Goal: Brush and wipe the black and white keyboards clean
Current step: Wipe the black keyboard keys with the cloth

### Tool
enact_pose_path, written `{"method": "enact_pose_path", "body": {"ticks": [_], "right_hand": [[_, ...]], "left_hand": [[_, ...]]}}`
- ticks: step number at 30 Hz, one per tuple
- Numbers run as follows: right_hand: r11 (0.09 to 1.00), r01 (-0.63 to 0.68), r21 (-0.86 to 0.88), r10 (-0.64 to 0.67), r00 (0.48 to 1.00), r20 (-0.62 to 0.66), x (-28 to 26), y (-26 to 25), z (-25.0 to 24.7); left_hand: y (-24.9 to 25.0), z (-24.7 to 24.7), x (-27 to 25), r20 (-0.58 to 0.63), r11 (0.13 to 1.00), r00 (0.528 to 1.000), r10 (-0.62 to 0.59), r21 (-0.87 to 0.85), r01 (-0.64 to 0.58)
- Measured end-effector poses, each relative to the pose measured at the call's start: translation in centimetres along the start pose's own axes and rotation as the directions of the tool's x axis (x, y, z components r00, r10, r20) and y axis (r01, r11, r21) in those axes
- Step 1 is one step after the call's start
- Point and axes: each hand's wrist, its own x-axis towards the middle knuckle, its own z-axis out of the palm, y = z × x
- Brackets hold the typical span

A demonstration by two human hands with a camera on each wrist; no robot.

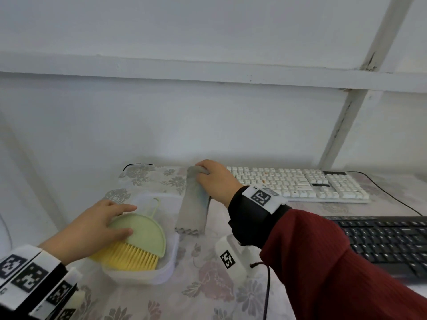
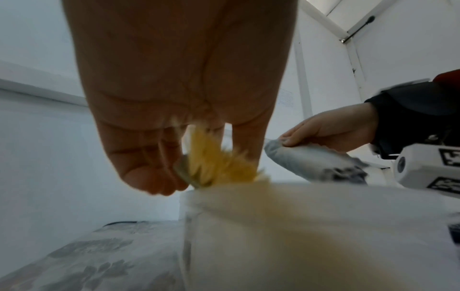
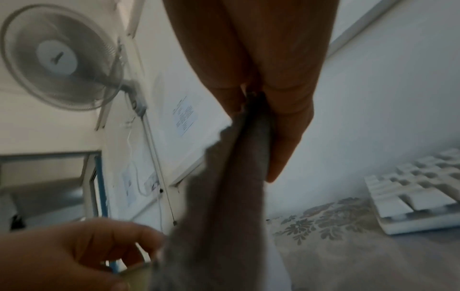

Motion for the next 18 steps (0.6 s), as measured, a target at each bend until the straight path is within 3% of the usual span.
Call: {"method": "enact_pose_path", "body": {"ticks": [4,9,13,18], "right_hand": [[0.952,-0.179,0.25,0.175,0.984,0.039,-1.5,1.6,-3.1],[0.859,-0.15,0.489,0.214,0.974,-0.077,-4.6,5.3,-9.4],[0.847,-0.116,0.518,0.241,0.954,-0.18,-7.7,8.9,-15.9],[0.817,-0.178,0.548,0.352,0.908,-0.229,-11.4,14.0,-23.6]], "left_hand": [[1.8,-0.7,-0.3,-0.072,0.997,0.994,0.081,-0.011,-0.082],[6.8,-0.5,-0.8,-0.079,0.981,0.978,0.195,0.006,-0.196],[12.9,1.7,-1.5,-0.033,0.966,0.965,0.258,-0.012,-0.259],[20.9,5.6,-2.1,0.082,0.955,0.952,0.295,-0.026,-0.294]]}}
